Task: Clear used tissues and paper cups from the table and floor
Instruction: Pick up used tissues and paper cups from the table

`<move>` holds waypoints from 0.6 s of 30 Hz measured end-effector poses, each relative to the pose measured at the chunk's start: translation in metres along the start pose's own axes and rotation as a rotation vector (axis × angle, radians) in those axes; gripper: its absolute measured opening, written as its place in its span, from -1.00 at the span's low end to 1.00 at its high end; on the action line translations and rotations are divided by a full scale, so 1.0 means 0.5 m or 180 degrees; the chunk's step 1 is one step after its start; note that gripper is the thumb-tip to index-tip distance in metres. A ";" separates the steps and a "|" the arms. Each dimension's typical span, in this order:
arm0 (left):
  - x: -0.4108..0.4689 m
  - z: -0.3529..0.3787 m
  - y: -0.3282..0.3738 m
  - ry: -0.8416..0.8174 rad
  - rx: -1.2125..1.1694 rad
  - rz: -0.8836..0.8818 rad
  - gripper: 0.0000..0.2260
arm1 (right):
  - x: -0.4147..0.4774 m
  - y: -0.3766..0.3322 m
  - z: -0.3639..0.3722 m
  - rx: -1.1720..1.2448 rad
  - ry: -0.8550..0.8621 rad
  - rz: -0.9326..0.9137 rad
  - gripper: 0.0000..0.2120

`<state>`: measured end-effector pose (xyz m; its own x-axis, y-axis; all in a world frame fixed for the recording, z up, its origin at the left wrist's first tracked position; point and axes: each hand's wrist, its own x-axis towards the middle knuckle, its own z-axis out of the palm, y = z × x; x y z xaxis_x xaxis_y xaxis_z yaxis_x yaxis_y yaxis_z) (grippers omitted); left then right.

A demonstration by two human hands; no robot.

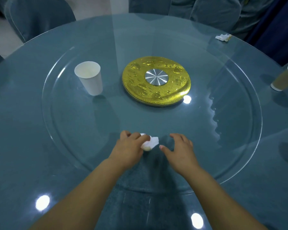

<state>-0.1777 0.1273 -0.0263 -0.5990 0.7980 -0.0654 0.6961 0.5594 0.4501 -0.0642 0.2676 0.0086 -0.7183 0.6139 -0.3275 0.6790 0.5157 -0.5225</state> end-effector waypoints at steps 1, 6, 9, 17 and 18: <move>-0.005 0.004 -0.001 0.0138 -0.0036 0.0096 -0.72 | 0.003 -0.005 0.000 0.0028 0.0021 -0.0014 -0.44; -0.026 -0.002 -0.024 0.0438 -0.0523 -0.0259 -0.64 | 0.022 -0.037 0.009 0.0196 0.0040 -0.0086 -0.50; -0.040 -0.033 -0.045 0.0770 -0.0854 -0.0498 -0.55 | 0.034 -0.067 0.017 0.0270 0.0061 -0.0217 -0.53; -0.067 -0.132 -0.118 0.1207 -0.0486 -0.1354 -0.67 | 0.054 -0.191 0.032 0.0358 0.0146 -0.0841 -0.45; -0.067 -0.141 -0.129 0.1346 -0.0478 -0.1470 -0.71 | 0.057 -0.211 0.031 0.0325 0.0154 -0.0948 -0.41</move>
<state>-0.2305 0.0485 0.0096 -0.9494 0.3082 0.0607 0.2846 0.7622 0.5814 -0.1584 0.2215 0.0424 -0.8735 0.4738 -0.1117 0.4194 0.6159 -0.6669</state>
